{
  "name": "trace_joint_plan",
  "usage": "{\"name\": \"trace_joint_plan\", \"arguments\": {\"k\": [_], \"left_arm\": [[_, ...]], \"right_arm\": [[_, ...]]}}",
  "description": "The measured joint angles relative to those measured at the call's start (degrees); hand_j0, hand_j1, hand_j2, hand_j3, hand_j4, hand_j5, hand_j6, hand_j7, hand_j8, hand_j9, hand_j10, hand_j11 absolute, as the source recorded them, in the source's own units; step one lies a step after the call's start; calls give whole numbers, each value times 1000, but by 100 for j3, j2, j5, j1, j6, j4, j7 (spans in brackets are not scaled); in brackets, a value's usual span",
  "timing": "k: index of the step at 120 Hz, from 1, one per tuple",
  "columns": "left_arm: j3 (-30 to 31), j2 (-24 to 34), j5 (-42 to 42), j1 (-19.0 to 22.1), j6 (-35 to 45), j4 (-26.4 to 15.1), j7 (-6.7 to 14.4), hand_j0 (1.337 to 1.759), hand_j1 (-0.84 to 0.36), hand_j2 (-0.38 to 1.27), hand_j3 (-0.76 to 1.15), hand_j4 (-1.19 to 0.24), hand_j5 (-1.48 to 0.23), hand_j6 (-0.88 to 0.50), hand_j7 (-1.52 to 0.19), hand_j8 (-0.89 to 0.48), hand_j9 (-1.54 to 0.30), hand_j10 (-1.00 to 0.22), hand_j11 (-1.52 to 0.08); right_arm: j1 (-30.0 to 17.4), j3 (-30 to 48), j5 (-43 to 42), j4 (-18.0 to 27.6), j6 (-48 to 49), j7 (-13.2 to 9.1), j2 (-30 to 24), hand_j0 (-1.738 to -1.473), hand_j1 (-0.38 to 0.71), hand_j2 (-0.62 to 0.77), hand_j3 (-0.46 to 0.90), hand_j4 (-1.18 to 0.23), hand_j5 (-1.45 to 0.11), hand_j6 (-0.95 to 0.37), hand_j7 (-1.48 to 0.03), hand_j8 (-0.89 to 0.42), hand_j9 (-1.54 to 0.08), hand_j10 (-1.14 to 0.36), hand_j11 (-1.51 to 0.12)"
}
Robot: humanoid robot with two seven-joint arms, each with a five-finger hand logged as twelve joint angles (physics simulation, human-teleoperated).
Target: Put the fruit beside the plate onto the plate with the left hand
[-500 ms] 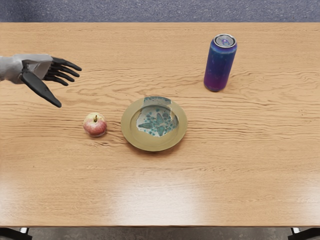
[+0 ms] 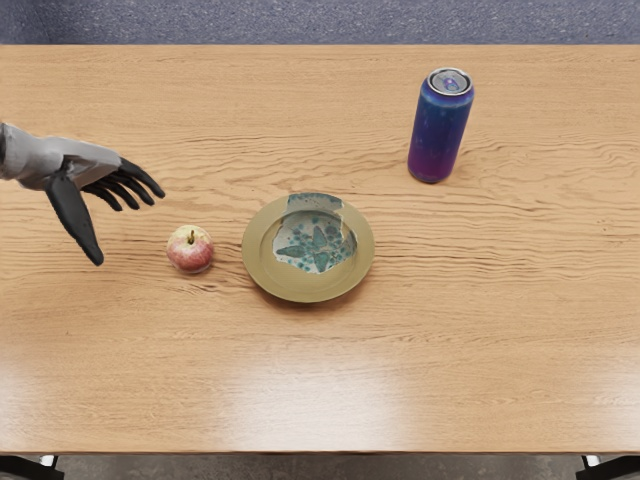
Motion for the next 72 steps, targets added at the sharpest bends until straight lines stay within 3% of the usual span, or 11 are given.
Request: {"name": "trace_joint_plan", "arguments": {"k": [9, 22, 35, 48, 72], "left_arm": [[-7, -87, 574, -160, 0, -476, 250, 1658, 54, 52, 0, -252, -323, -252, -323, -252, -323, -251, -322], [-9, -415, 1428, -187, 17, -851, 403, 1658, 53, 52, 0, -253, -324, -254, -324, -253, -324, -252, -323], [27, -746, 2366, -103, 460, -983, 457, 1658, 52, 52, 0, -253, -325, -254, -325, -254, -324, -253, -324], [54, -1036, 3329, 235, 920, -1022, 476, 1658, 51, 52, 0, -254, -325, -255, -325, -254, -325, -253, -325], [66, -1297, 3864, 579, 1388, -1159, 485, 1658, 50, 52, 0, -255, -327, -256, -326, -256, -326, -254, -326]], "right_arm": [[0, -4, -1, 1, 4, 0, 0, -1658, -310, -7, 0, -33, -43, -33, -43, -33, -43, -33, -43], [1, -6, -4, -1, 7, 0, 0, -1658, -310, -7, 0, -33, -43, -33, -43, -33, -43, -33, -43], [1, -7, -6, -4, 8, 0, 0, -1658, -310, -7, 0, -33, -43, -33, -43, -33, -43, -33, -43], [1, -6, -7, -4, 9, 0, 0, -1658, -310, -7, 0, -33, -43, -33, -43, -33, -43, -33, -43], [1, -7, -7, -6, 9, -1, 0, -1658, -310, -7, 0, -33, -43, -33, -43, -33, -43, -33, -43]]}}
